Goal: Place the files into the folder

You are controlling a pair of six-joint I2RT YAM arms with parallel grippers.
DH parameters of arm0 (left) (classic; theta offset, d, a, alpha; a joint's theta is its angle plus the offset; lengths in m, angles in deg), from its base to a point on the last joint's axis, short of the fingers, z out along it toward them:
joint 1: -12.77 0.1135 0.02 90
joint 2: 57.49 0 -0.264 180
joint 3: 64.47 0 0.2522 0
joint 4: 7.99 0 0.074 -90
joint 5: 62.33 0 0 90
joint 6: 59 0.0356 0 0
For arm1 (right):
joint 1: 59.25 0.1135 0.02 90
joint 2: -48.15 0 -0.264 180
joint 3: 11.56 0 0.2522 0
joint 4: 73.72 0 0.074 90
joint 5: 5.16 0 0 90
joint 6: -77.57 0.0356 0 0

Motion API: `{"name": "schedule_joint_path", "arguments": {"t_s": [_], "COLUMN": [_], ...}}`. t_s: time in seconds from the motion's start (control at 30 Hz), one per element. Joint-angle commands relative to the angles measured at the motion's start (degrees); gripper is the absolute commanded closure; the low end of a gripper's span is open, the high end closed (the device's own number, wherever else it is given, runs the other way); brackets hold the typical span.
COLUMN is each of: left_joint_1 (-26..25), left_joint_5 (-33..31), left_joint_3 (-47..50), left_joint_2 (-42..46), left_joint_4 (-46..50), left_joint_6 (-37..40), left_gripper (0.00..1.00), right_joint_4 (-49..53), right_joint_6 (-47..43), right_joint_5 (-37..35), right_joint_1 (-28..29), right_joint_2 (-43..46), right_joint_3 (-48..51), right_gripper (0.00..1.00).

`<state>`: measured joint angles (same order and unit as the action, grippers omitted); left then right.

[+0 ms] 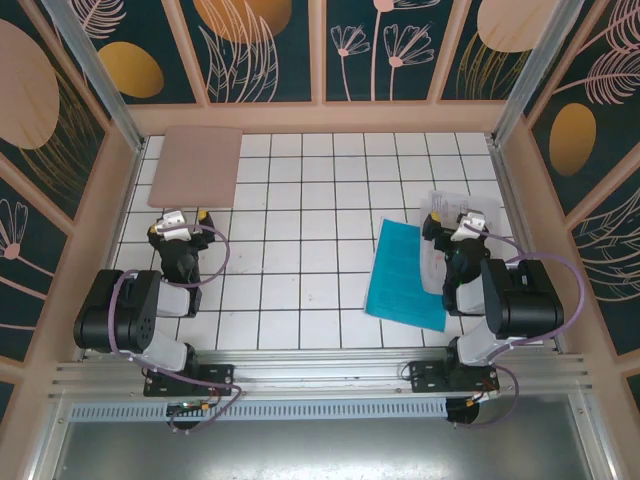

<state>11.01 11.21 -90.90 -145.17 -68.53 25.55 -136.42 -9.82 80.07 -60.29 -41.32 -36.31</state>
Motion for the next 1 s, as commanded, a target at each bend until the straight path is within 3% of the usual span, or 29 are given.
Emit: {"name": "schedule_joint_path", "arguments": {"t_s": [0.0,0.6,0.7,0.8,0.97], "left_joint_1": [0.27,0.27,0.27,0.05,-0.04], "left_joint_5": [0.93,0.91,0.06,-4.32,-8.96], "left_joint_3": [-0.03,-0.08,0.08,-2.95,-6.82], "left_joint_2": [0.62,0.6,2.09,9.14,18.03], "left_joint_4": [-0.23,-0.24,0.2,11.87,18.64], "left_joint_6": [-0.59,-0.61,-0.78,-2.04,-3.84], "left_gripper": [0.01,0.01,0.01,0.01,0.01], "right_joint_4": [-0.79,-1.01,-6.31,-9.06,3.37], "right_joint_6": [-1.12,-1.12,-1.07,-1.72,-0.87], "right_joint_5": [0.29,0.32,-1.09,-6.15,-14.37], "right_joint_1": [0.16,0.17,0.37,2.19,4.91], "right_joint_2": [-0.18,-0.03,0.63,5.13,20.67], "right_joint_3": [-0.84,-0.71,2.26,5.61,2.64], "right_gripper": [0.01,0.01,0.01,0.01,0.01]}}
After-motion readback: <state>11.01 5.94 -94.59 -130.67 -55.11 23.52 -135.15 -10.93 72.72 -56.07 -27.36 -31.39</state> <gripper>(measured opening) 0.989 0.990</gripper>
